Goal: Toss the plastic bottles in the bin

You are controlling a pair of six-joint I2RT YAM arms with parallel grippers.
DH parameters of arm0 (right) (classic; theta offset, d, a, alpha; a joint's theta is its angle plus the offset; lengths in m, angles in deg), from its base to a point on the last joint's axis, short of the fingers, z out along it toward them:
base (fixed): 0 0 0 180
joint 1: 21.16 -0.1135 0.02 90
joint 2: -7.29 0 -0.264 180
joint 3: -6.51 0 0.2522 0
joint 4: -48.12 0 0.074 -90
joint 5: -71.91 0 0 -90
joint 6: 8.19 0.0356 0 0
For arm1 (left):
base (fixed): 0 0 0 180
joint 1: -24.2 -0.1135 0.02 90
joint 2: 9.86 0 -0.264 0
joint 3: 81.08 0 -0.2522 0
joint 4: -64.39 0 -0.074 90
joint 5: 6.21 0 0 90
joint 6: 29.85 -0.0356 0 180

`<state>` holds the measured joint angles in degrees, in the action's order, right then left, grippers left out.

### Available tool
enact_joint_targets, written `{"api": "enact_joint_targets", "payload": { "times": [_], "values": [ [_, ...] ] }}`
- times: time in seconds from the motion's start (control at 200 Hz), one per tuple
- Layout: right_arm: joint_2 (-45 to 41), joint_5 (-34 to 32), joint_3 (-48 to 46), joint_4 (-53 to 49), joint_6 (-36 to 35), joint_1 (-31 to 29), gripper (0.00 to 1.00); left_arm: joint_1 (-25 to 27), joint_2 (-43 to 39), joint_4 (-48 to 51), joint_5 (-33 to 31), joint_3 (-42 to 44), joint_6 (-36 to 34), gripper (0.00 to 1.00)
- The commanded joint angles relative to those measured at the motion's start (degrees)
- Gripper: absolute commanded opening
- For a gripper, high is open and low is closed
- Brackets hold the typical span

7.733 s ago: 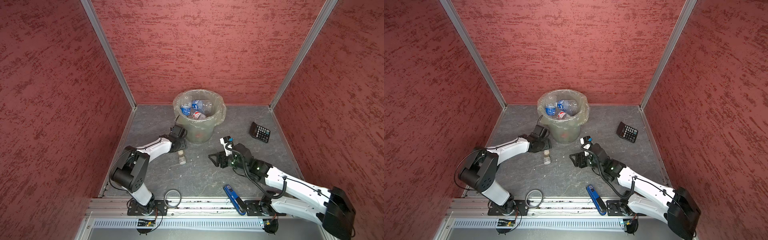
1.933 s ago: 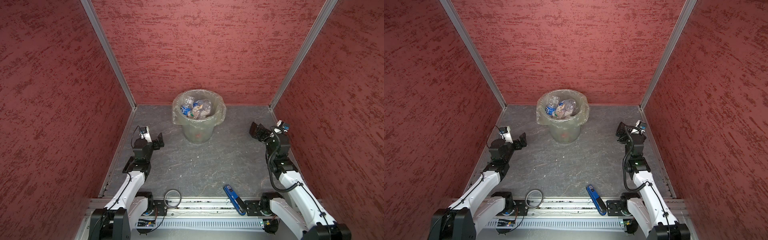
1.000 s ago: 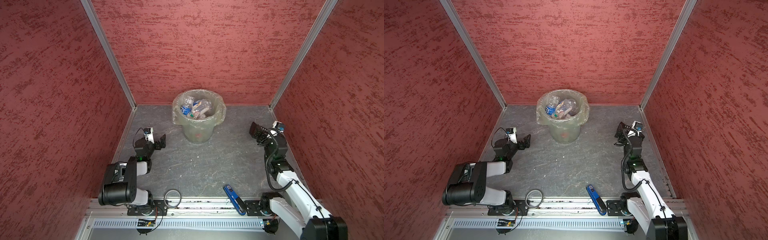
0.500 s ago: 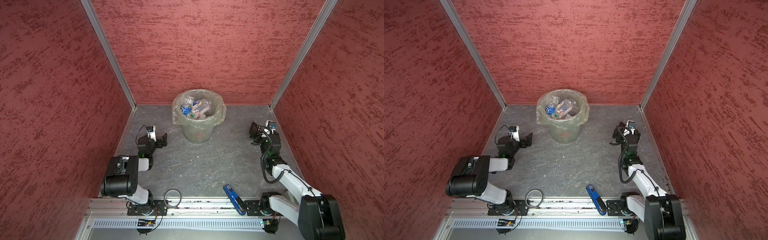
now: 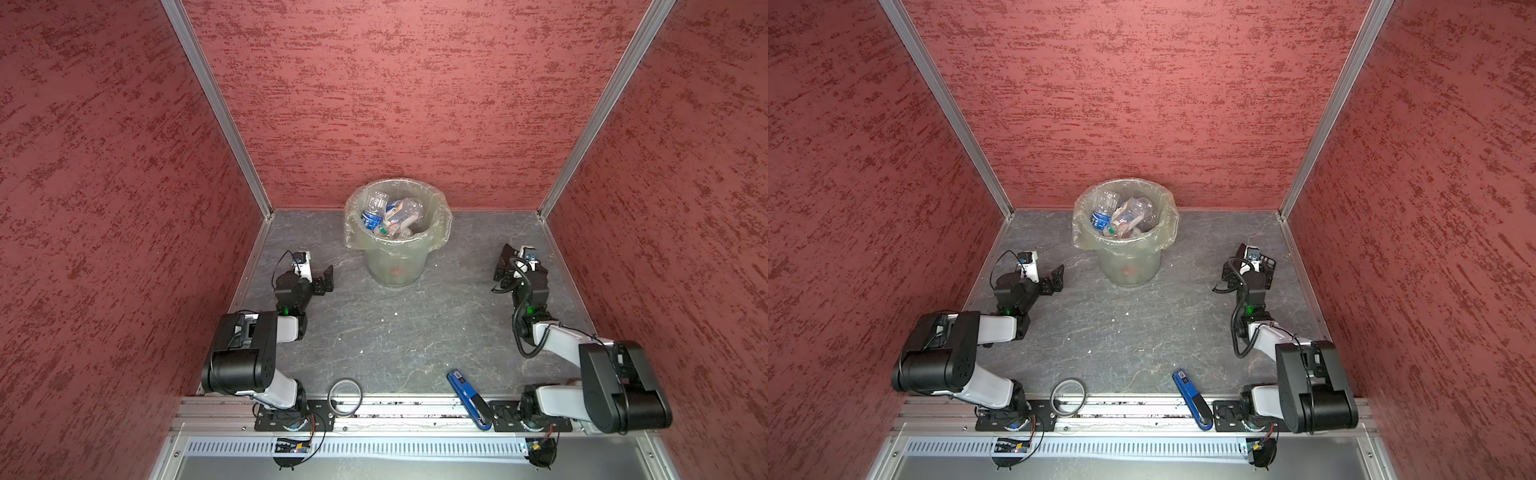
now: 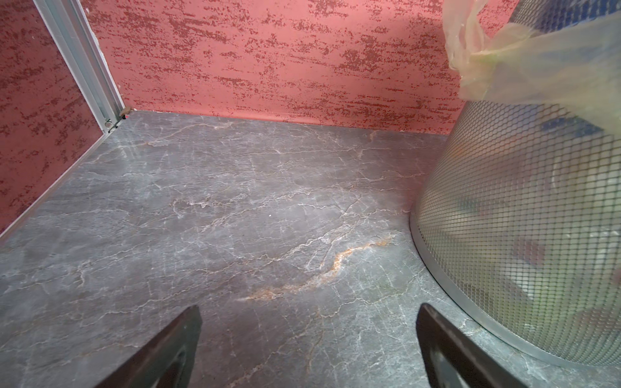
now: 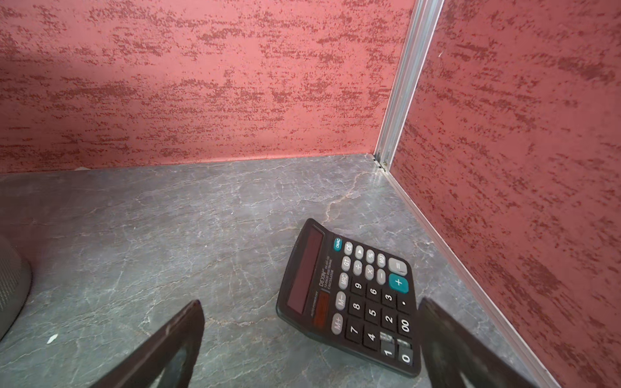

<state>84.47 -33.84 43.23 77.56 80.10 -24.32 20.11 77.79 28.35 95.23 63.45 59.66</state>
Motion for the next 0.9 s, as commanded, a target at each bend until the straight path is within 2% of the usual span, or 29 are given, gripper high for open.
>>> {"api": "enact_joint_targets", "payload": {
  "times": [0.0,0.271,0.421,0.641,0.797,0.897],
  "values": [
    [1.7,-0.8,-0.4,5.8,1.0,0.3,0.98,0.4,0.1,-0.9,-0.9,-0.2,-0.5,0.99],
    [8.0,0.8,-4.3,16.4,1.6,1.4,0.98,0.3,0.1,-0.8,-0.9,-0.1,-0.6,1.00],
    [8.9,3.0,-3.8,16.1,2.7,2.8,0.98,0.3,0.1,-0.8,-0.9,-0.2,-0.6,0.99],
    [9.8,10.7,-4.0,16.4,4.4,6.0,0.98,0.2,0.1,-0.9,-0.6,-0.2,-0.5,0.99],
    [11.3,13.6,-5.3,20.0,3.8,6.4,0.98,-0.1,0.1,-1.0,0.4,-0.1,-0.4,1.00],
    [11.3,13.8,-5.4,19.9,3.8,6.5,0.98,-0.4,0.2,-2.8,4.6,0.8,-1.6,0.99]
  ]
}}
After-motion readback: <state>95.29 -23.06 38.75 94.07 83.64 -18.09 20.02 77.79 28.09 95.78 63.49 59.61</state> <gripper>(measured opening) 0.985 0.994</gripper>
